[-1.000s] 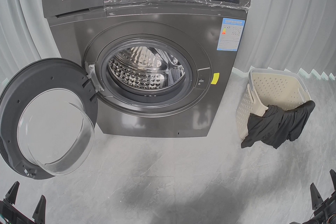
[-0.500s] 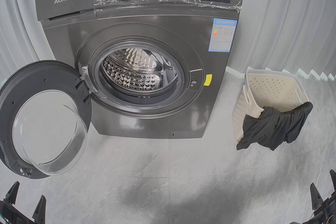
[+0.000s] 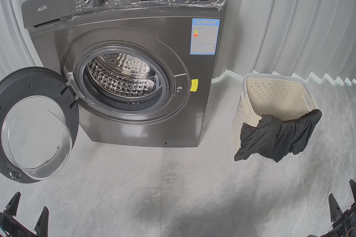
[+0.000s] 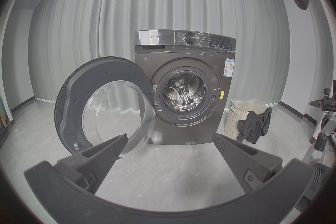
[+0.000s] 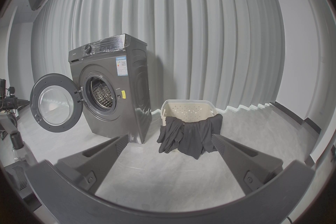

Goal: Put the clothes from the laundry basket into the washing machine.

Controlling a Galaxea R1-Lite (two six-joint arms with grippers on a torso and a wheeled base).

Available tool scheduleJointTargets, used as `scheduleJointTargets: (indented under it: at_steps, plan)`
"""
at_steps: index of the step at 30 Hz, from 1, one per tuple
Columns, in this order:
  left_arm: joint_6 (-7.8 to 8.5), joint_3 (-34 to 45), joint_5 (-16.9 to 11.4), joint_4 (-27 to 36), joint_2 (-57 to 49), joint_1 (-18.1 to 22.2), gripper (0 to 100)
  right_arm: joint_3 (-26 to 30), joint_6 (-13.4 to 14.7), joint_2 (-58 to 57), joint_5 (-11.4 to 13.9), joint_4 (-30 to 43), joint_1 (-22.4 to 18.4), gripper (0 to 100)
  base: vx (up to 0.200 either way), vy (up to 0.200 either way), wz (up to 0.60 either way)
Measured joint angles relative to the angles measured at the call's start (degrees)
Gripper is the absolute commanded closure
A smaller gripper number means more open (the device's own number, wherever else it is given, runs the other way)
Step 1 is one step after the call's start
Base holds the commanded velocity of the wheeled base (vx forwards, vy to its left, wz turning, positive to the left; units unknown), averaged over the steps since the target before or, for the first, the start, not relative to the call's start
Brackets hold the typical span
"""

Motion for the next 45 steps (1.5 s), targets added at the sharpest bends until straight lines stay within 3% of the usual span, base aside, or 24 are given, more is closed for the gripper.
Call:
scheduleJointTargets:
  at_steps: [8, 35, 45]
  plan:
    - [0.02, 0.0, 0.0, 0.0, 0.0, 0.0, 0, 0.0, 0.0, 0.0, 0.0, 0.0, 0.0, 0, 0.000, -0.200, 0.00]
    - [0.09, 0.0, 0.0, 0.0, 0.0, 0.0, 0, 0.0, 0.0, 0.1, 0.0, 0.0, 0.1, 0, 0.022, 0.000, 0.00]
    - [0.24, 0.0, 0.1, 0.0, 0.0, 0.1, 0, 0.0, 0.0, 0.1, 0.0, 0.0, 0.0, 0, 0.000, -0.200, 0.00]
